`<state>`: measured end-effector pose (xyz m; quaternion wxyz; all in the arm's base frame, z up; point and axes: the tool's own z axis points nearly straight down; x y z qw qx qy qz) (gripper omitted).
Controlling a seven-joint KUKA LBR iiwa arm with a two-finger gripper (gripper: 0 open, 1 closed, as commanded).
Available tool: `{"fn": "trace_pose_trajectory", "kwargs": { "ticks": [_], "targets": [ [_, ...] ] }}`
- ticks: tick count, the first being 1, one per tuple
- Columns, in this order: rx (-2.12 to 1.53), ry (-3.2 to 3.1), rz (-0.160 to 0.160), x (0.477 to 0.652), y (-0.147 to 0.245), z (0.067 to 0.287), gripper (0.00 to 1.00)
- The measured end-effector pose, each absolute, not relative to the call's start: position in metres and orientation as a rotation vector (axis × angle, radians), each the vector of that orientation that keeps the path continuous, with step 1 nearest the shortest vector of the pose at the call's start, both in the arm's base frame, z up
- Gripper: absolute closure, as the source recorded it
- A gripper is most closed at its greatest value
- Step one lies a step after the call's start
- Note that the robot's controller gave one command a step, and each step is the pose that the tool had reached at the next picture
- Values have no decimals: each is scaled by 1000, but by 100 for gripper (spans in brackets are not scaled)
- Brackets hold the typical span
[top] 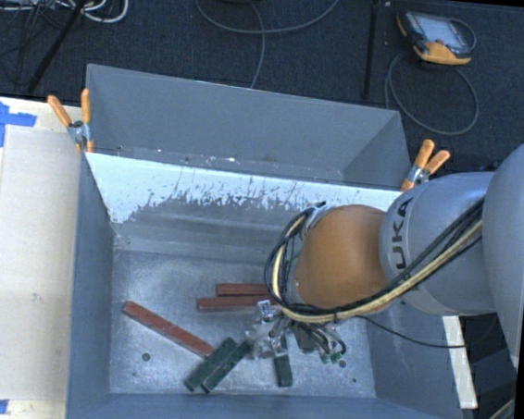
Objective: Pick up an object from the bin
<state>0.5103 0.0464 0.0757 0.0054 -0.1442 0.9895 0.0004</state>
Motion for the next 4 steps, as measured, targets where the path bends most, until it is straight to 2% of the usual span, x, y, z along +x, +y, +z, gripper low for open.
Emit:
{"fn": "trace_pose_trajectory", "kwargs": {
  "ticks": [1, 2, 3, 4],
  "targets": [
    [-453, 3102, 1, 509, 46, 74, 0],
    [-452, 3099, 1, 510, 46, 76, 100],
    [-453, 3102, 1, 509, 46, 74, 0],
    [-453, 3101, 1, 509, 46, 74, 0]
  ]
}}
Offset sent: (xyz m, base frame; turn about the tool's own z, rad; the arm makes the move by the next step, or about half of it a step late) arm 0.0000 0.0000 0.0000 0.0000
